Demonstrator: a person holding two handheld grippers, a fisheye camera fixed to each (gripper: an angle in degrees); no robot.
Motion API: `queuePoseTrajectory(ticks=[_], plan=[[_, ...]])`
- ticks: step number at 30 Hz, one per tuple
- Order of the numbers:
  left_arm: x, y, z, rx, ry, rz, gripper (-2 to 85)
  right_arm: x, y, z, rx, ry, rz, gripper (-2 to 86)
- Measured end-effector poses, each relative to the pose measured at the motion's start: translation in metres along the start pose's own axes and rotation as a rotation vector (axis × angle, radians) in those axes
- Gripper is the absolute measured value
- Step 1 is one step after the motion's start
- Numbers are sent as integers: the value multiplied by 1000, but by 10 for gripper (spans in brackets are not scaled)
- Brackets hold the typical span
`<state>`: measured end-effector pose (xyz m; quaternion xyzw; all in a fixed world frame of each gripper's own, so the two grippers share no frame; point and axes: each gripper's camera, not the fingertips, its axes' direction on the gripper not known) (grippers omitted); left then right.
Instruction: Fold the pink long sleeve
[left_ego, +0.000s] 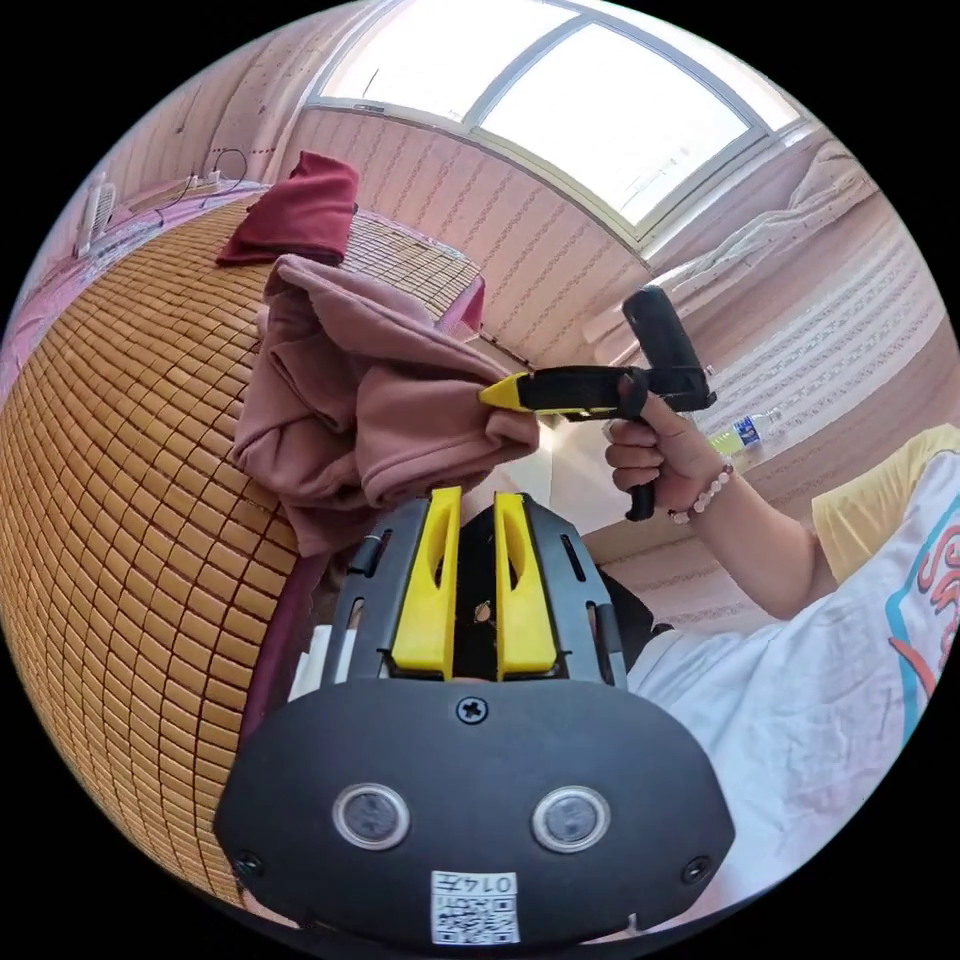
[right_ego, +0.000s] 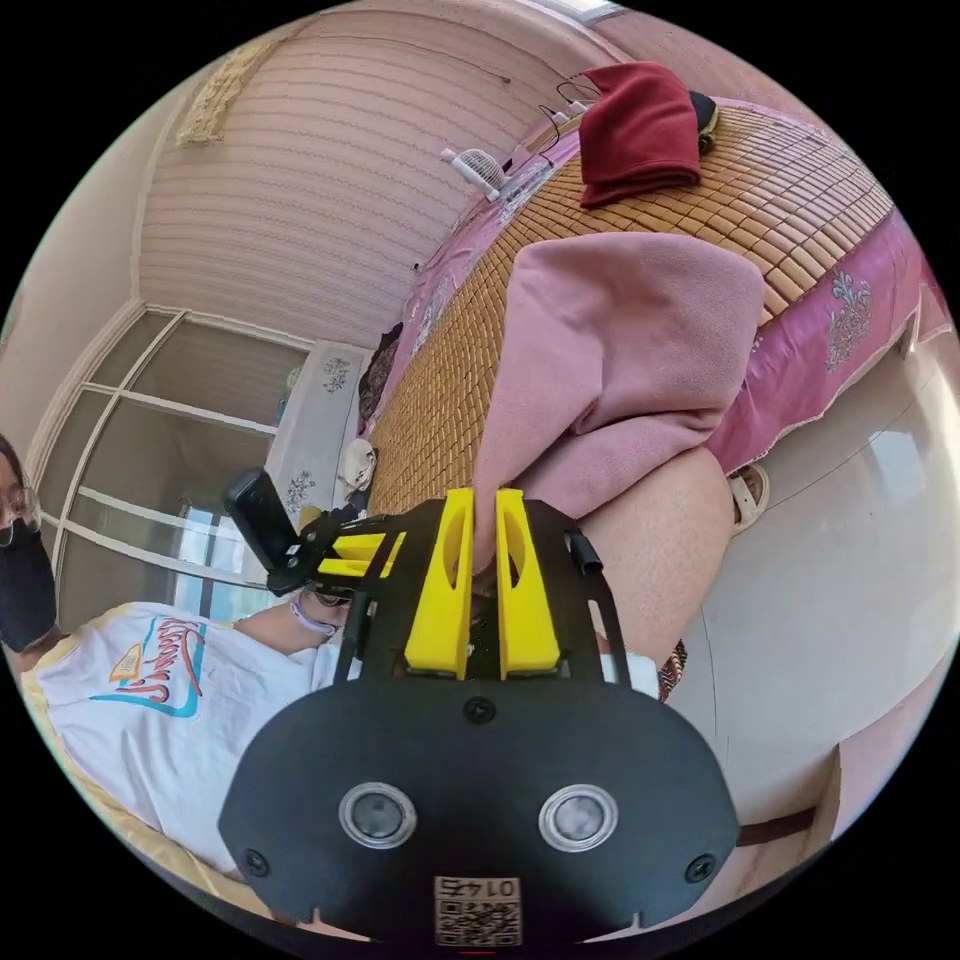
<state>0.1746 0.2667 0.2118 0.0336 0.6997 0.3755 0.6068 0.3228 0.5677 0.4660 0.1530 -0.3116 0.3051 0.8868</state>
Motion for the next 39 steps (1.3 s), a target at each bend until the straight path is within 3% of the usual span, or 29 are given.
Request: queuePoseTrajectory(ticks=[4, 7, 13, 17, 26, 35, 39], plan=[[-51, 5, 6, -3, -187, -159, 75, 17, 9, -42, 150, 69, 33, 24], [-76, -10, 18, -22, -198, -249, 91, 35, 16, -62, 185, 61, 81, 20], [-68, -49, 58, -194, -308, -241, 59, 34, 28, -64, 164, 118, 56, 19], [-51, -63, 55, -263, -290, -168, 36, 38, 33, -69, 194, 109, 63, 19], [-43, -36, -160, 282, -132, -272, 13, -14, 15, -117, 390, 15, -193, 17], [50, 31, -400, 742, -342, -152, 0, -88, -34, -138, 449, -68, -438, 13], [116, 57, -515, 909, -571, -46, -1, -146, -71, -144, 499, -182, -588, 13]])
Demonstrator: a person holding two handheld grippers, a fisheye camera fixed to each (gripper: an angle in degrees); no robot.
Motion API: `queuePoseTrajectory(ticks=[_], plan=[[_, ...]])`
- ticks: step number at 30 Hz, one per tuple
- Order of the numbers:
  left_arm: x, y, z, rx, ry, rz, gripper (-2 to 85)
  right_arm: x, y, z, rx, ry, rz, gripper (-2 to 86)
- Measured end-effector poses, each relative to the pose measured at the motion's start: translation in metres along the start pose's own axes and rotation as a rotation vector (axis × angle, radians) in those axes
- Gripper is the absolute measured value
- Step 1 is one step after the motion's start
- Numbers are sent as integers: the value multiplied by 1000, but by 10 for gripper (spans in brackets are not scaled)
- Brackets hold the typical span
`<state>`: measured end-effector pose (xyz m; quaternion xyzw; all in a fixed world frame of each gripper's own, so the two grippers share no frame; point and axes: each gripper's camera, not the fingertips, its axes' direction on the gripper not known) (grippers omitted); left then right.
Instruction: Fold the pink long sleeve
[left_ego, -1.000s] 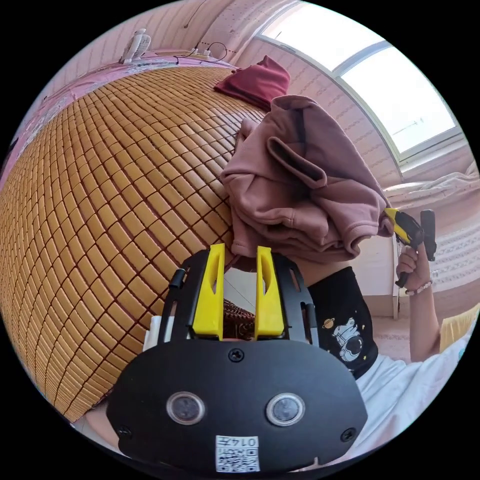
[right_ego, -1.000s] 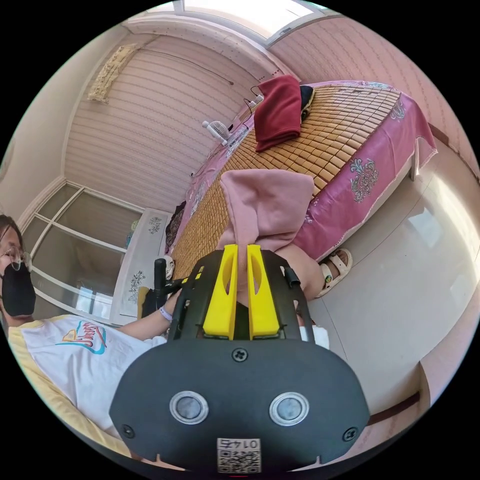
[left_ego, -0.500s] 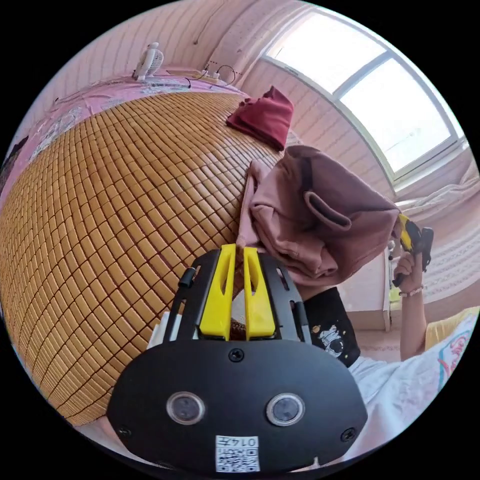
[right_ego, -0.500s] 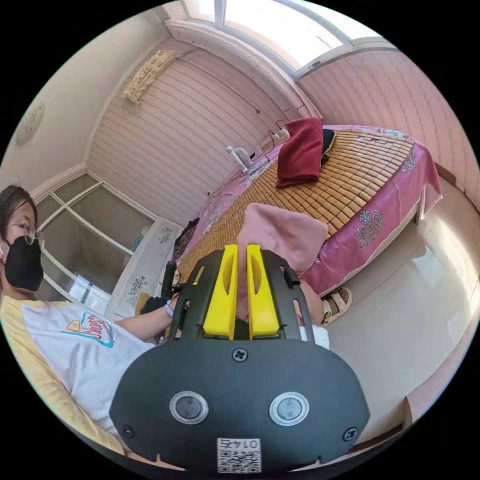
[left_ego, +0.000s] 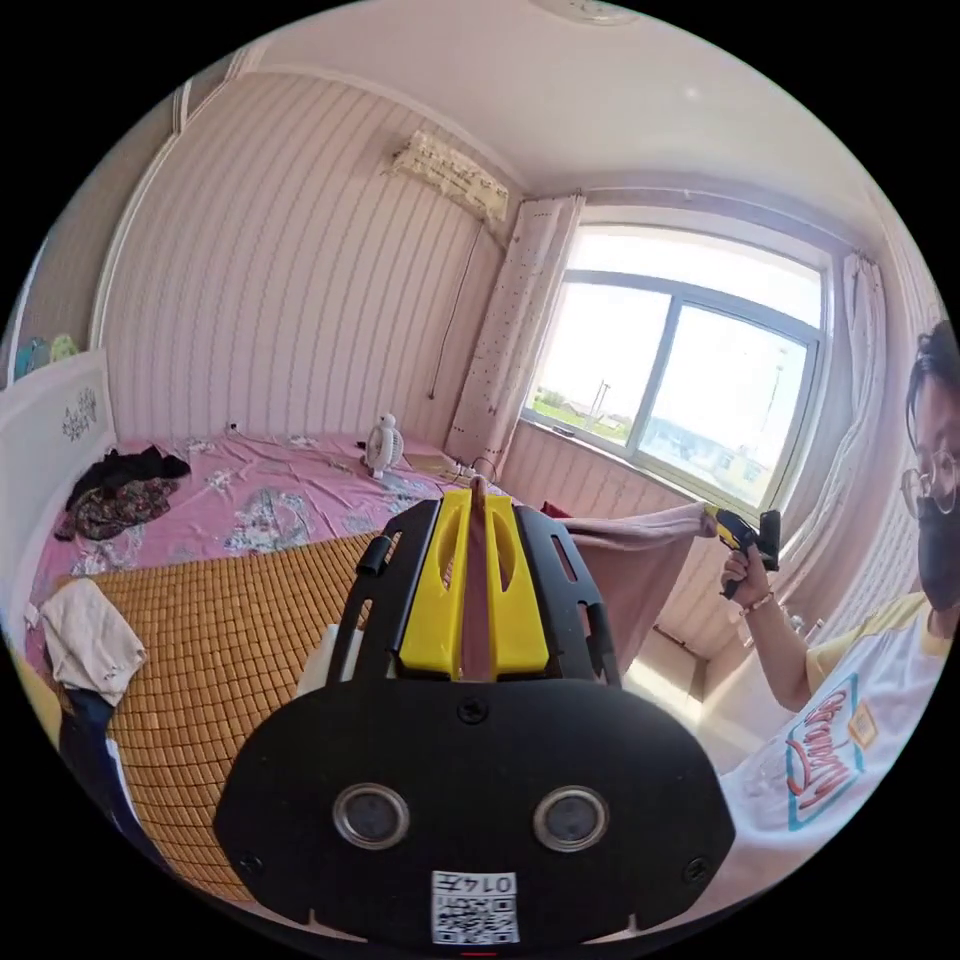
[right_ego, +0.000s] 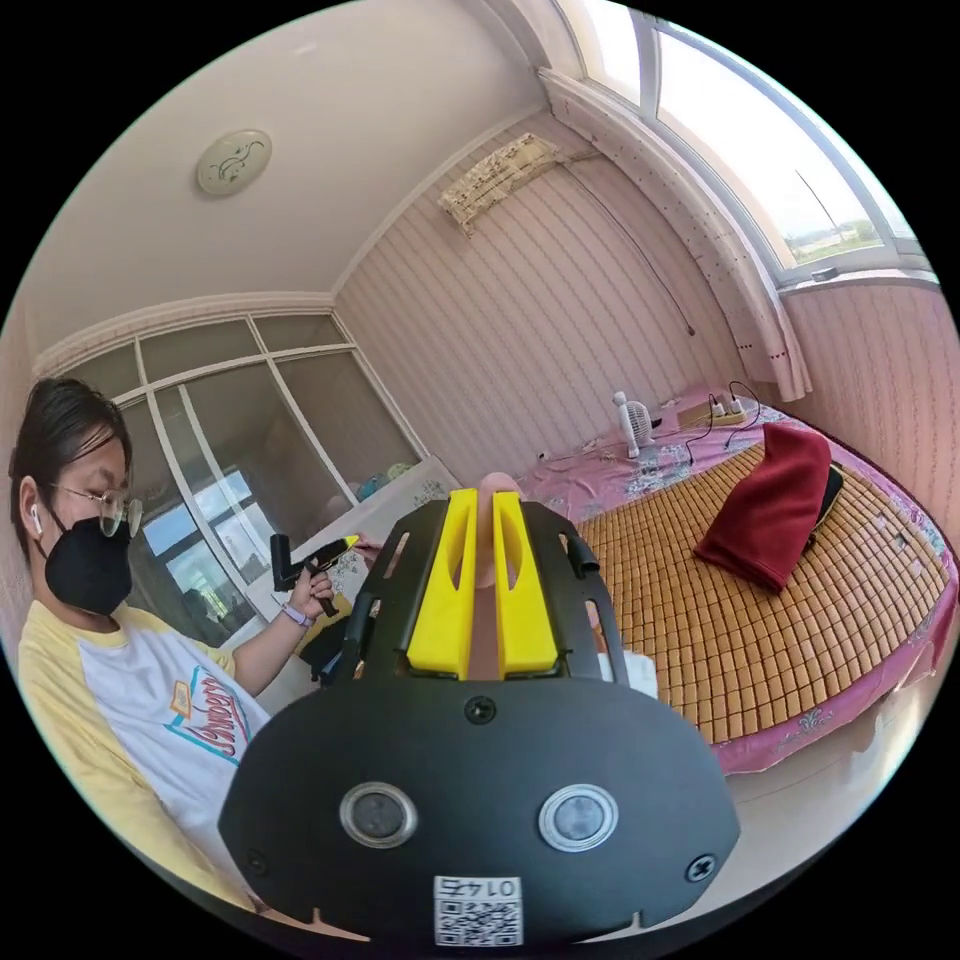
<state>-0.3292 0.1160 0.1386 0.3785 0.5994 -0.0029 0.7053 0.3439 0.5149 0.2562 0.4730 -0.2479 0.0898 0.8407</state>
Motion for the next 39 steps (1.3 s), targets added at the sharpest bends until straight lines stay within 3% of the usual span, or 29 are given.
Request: queuePoseTrajectory(ticks=[5, 7, 9, 13, 15, 20, 22, 26, 29, 32, 34, 36, 39], plan=[[7, -83, -103, 258, -236, 36, -7, -53, -74, 42, 64, -53, -167, 11], [12, -101, -184, 551, -350, 6, -9, -78, -99, 52, 58, -96, -256, 10], [6, -100, -231, 688, -304, -43, -9, -116, -120, 49, 99, -71, -412, 10], [-18, -79, -218, 442, -296, -95, -10, -127, -129, 57, 51, -29, -424, 10], [-31, -46, -188, 321, -276, -125, -10, -106, -106, 89, -90, -160, -375, 10], [-53, 71, -82, 3, -209, -307, -9, -88, -61, 155, -325, -73, -339, 10], [-49, 118, -32, -122, -86, -399, -9, -84, -62, 156, -294, -168, -315, 10], [-19, 162, 27, -256, 59, -421, -4, -82, -76, 111, -54, -280, -311, 11], [6, 191, 63, -330, 203, -437, 21, -56, -66, 65, 62, -154, -238, 12], [32, 223, 97, -450, 255, -411, 50, -7, -28, 31, 25, 109, -140, 13], [46, 250, 121, -548, 263, -429, 65, 38, 9, 25, -127, 325, -30, 13], [51, 265, 135, -613, 268, -452, 77, 110, 79, 21, -405, 554, 251, 14], [60, 279, 153, -697, 209, -432, 87, 152, 158, 6, -578, 631, 448, 14]])
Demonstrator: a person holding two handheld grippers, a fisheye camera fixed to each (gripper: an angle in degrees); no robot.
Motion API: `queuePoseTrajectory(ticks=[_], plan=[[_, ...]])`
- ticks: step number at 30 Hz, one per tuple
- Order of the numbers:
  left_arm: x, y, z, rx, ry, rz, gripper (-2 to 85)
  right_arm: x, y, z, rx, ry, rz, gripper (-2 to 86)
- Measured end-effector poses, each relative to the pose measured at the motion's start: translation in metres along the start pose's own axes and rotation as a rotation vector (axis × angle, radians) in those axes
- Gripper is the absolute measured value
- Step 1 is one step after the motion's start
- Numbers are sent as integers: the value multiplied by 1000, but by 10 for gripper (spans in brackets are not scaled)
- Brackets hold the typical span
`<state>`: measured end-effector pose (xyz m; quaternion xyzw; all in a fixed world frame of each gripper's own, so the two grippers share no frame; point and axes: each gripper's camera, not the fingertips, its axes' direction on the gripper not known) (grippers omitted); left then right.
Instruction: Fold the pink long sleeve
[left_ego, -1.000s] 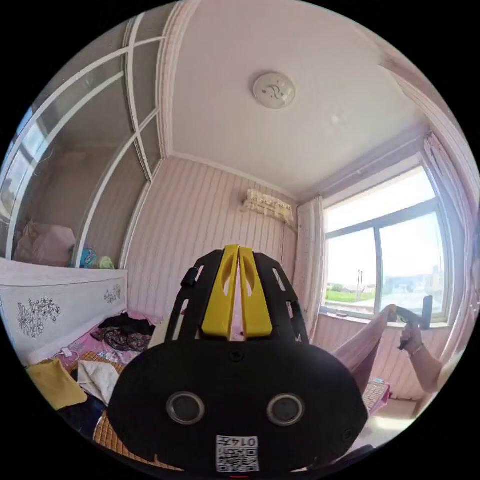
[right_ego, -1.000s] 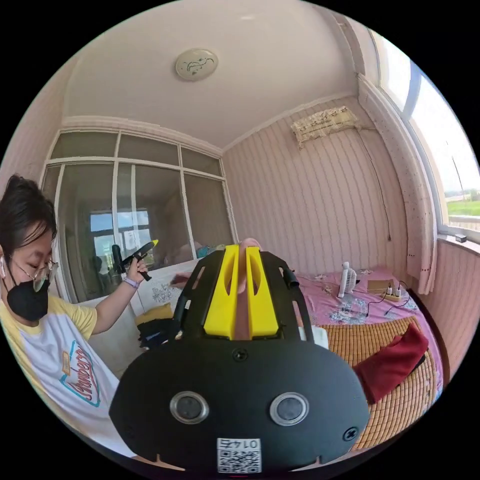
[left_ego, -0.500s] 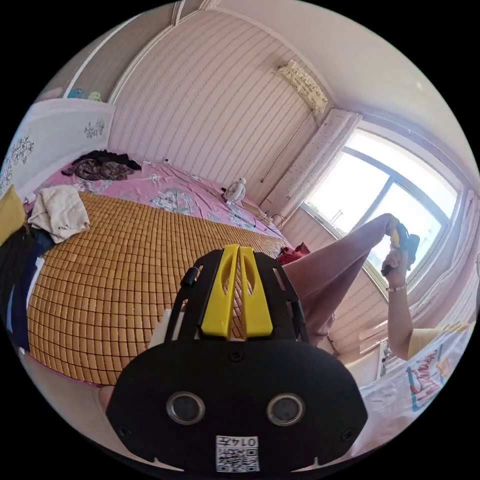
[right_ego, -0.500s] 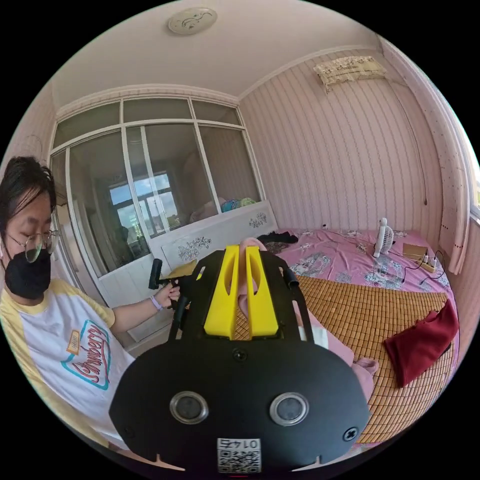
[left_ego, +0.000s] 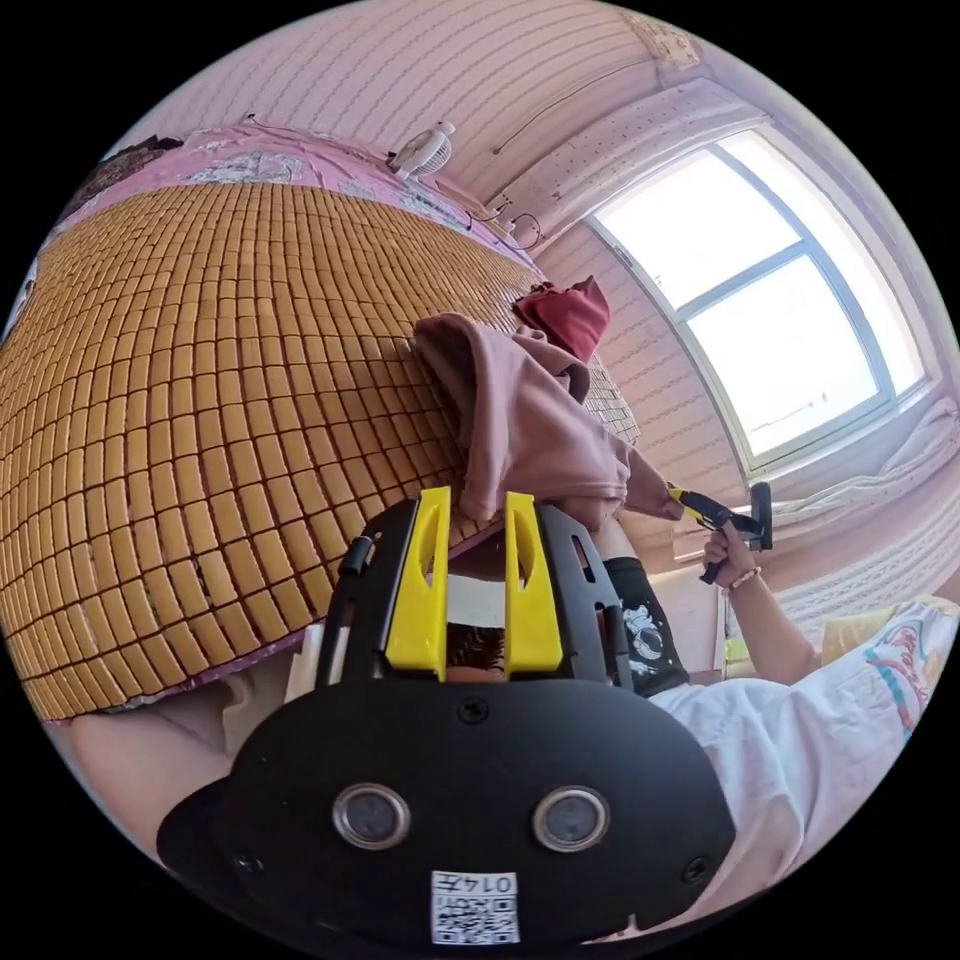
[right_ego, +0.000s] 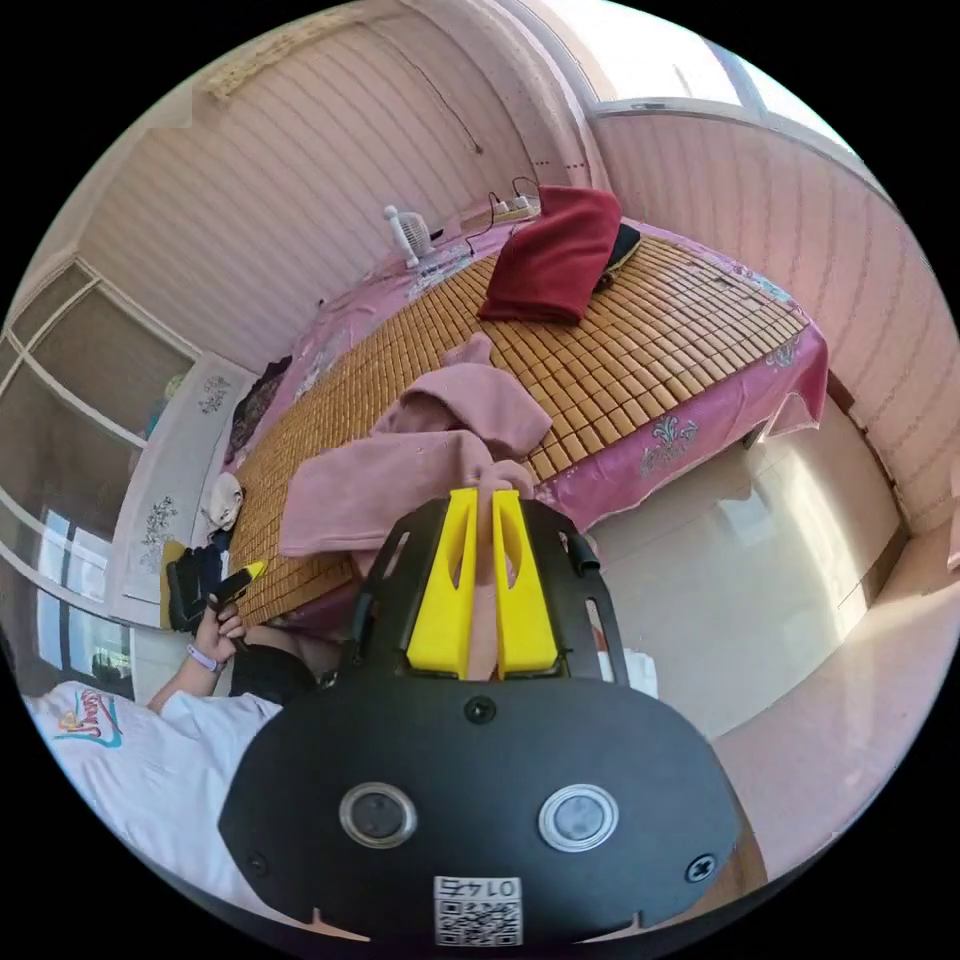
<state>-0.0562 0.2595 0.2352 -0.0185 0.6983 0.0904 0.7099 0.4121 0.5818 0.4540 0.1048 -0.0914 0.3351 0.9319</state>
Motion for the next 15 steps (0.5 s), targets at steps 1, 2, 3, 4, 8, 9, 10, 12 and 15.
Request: queuePoseTrajectory(ticks=[1, 2, 3, 4, 8, 9, 10, 12, 15], plan=[[1, -1, 8, -19, -12, 3, 90, 6, 7, 5, -6, -3, 15, 15], [2, -2, 11, -27, -9, 2, 92, 17, 18, 10, -5, -28, 47, 15], [5, -3, 18, -42, 3, 3, 96, 26, 26, 13, 5, -69, 79, 15], [11, -5, 26, -55, -3, 14, 100, 29, 28, 14, 9, -87, 91, 15], [40, -12, 60, -108, -89, 110, 122, 47, 34, 17, -6, -121, 114, 16], [49, -15, 77, -145, -113, 123, 129, 51, 35, 17, -11, -133, 115, 16], [58, -17, 95, -189, -127, 125, 130, 53, 36, 17, -14, -139, 116, 16], [71, -17, 119, -250, -121, 125, 113, 63, 38, 15, -16, -166, 128, 17], [87, -6, 142, -330, -173, 98, 33, 75, 43, 7, -6, -202, 137, 16]])
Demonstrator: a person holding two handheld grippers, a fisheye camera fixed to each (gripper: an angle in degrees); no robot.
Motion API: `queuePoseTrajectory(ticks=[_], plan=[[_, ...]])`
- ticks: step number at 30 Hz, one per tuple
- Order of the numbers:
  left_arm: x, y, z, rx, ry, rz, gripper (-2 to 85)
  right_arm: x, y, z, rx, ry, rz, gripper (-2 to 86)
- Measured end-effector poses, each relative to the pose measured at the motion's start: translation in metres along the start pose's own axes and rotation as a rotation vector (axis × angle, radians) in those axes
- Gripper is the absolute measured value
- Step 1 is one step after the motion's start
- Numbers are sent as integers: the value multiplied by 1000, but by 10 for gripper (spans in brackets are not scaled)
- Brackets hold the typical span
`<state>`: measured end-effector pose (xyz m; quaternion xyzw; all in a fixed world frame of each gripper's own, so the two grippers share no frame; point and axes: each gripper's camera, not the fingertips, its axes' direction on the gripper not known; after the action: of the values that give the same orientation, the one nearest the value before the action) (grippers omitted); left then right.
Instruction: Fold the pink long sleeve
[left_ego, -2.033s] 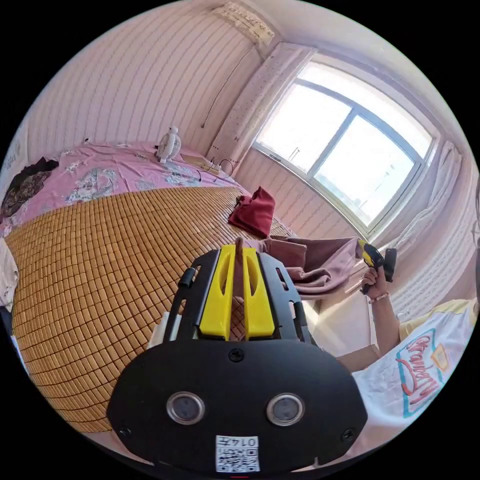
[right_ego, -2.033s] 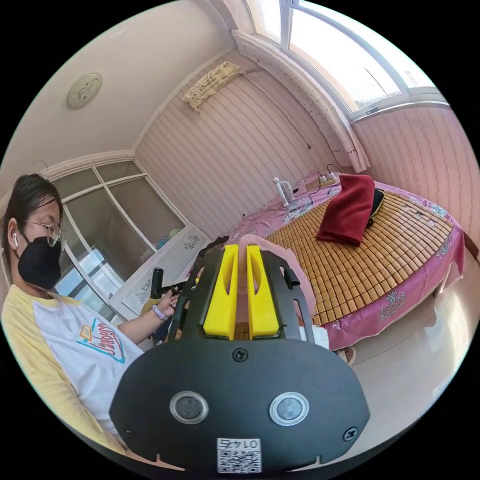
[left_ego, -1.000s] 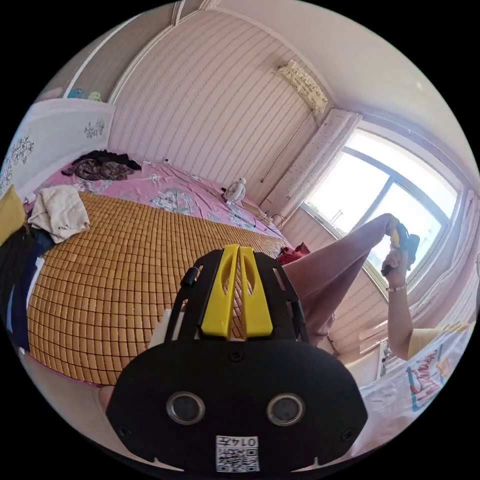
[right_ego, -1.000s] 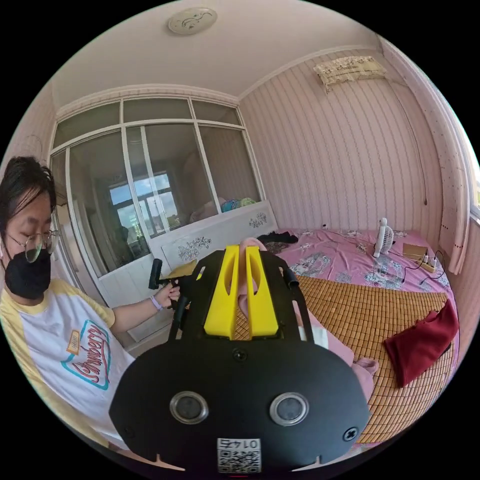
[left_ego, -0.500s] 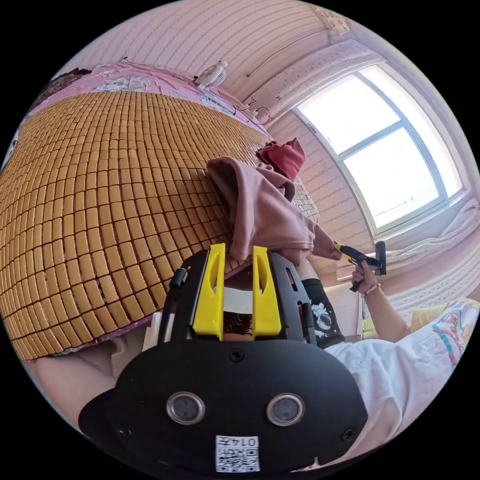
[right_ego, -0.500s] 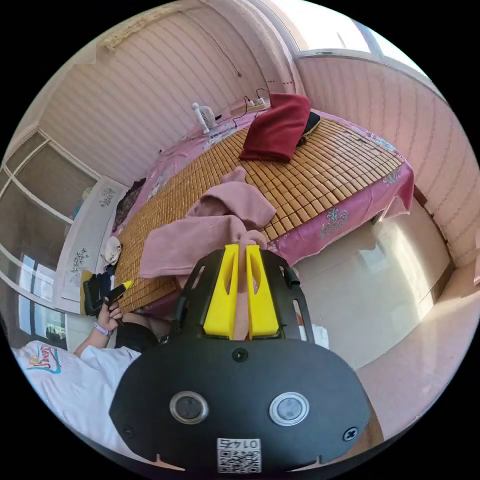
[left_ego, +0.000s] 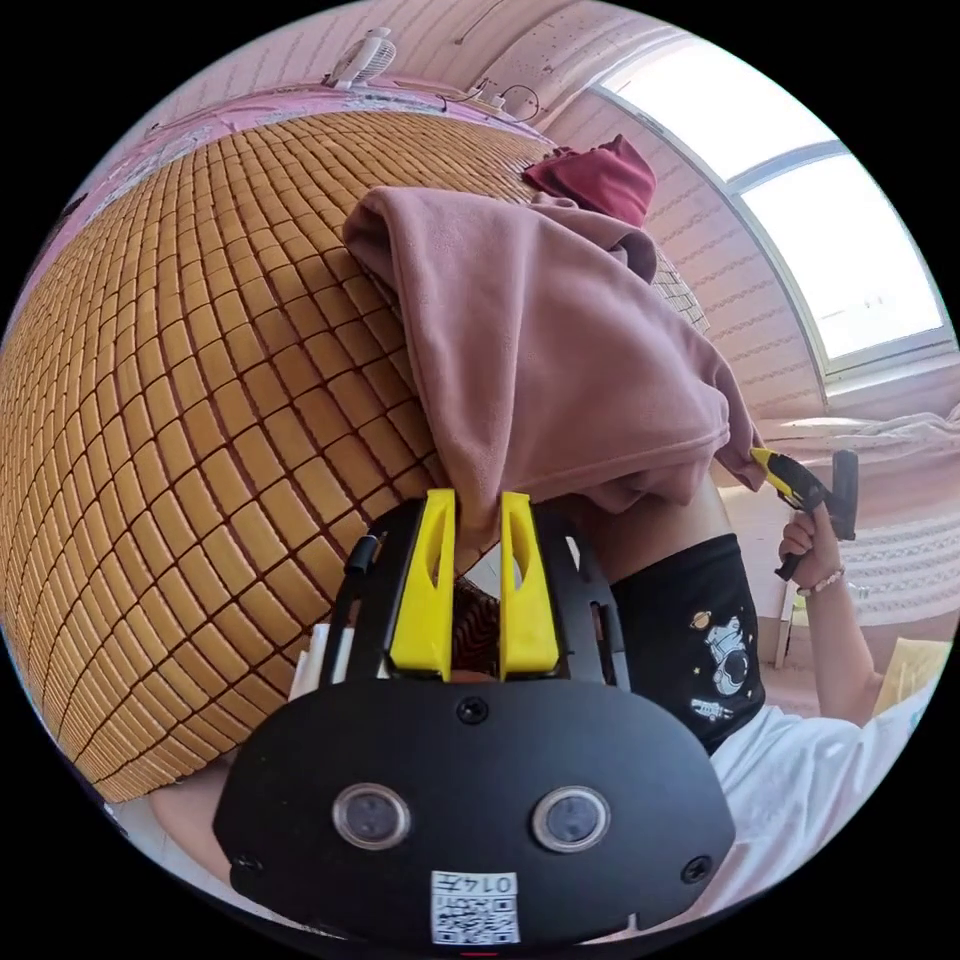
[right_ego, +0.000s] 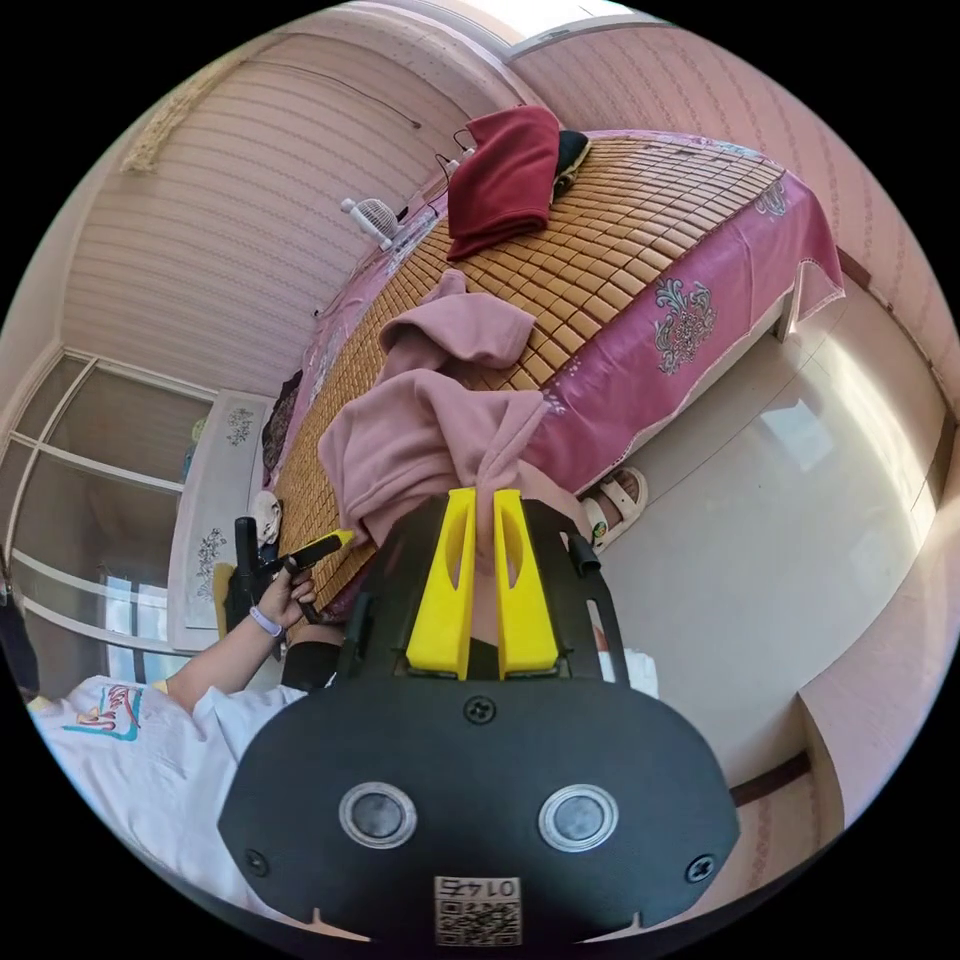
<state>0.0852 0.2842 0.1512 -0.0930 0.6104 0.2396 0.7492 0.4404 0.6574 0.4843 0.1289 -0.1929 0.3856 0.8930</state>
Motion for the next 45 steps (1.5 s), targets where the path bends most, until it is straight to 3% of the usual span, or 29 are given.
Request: queuePoseTrajectory(ticks=[3, 8, 10, 13, 18, 22, 24, 28, 30, 33, 36, 38, 41, 43, 45], plan=[[5, 21, -26, 113, 39, -39, 14, 7, -1, -21, 39, -68, -26, 15], [50, 66, -155, 469, -87, 175, 4, -4, -27, -81, 219, -280, -152, 14], [72, 87, -232, 672, -149, 189, 0, -25, -46, -105, 274, -389, -263, 13], [86, 114, -332, 937, -94, 169, -3, -86, -73, -154, 394, -493, -488, 12], [161, 169, -469, 1228, -220, 323, -6, -195, -94, -277, 650, -622, -802, 12], [239, 260, -569, 1550, -250, 500, -5, -253, -64, -376, 843, -585, -996, 11], [267, 297, -591, 1620, -266, 562, -4, -269, -26, -427, 1011, -556, -1057, 11], [300, 357, -592, 1662, -361, 543, -5, -279, 3, -448, 1059, -447, -1070, 10], [297, 373, -585, 1656, -367, 487, -6, -284, -4, -433, 906, -400, -1058, 10], [296, 414, -589, 1748, -382, 400, -6, -288, -4, -430, 797, -514, -1101, 9], [316, 464, -613, 1957, -385, 456, -6, -314, 28, -465, 905, -615, -1261, 8], [324, 472, -633, 1980, -408, 494, -6, -333, 47, -486, 995, -629, -1321, 8], [302, 438, -660, 1857, -383, 442, -5, -368, 39, -487, 994, -558, -1350, 8], [255, 371, -663, 1642, -388, 284, -5, -393, 4, -456, 846, -477, -1302, 8], [212, 316, -650, 1499, -436, 135, -5, -421, -58, -375, 580, -277, -1197, 7]])
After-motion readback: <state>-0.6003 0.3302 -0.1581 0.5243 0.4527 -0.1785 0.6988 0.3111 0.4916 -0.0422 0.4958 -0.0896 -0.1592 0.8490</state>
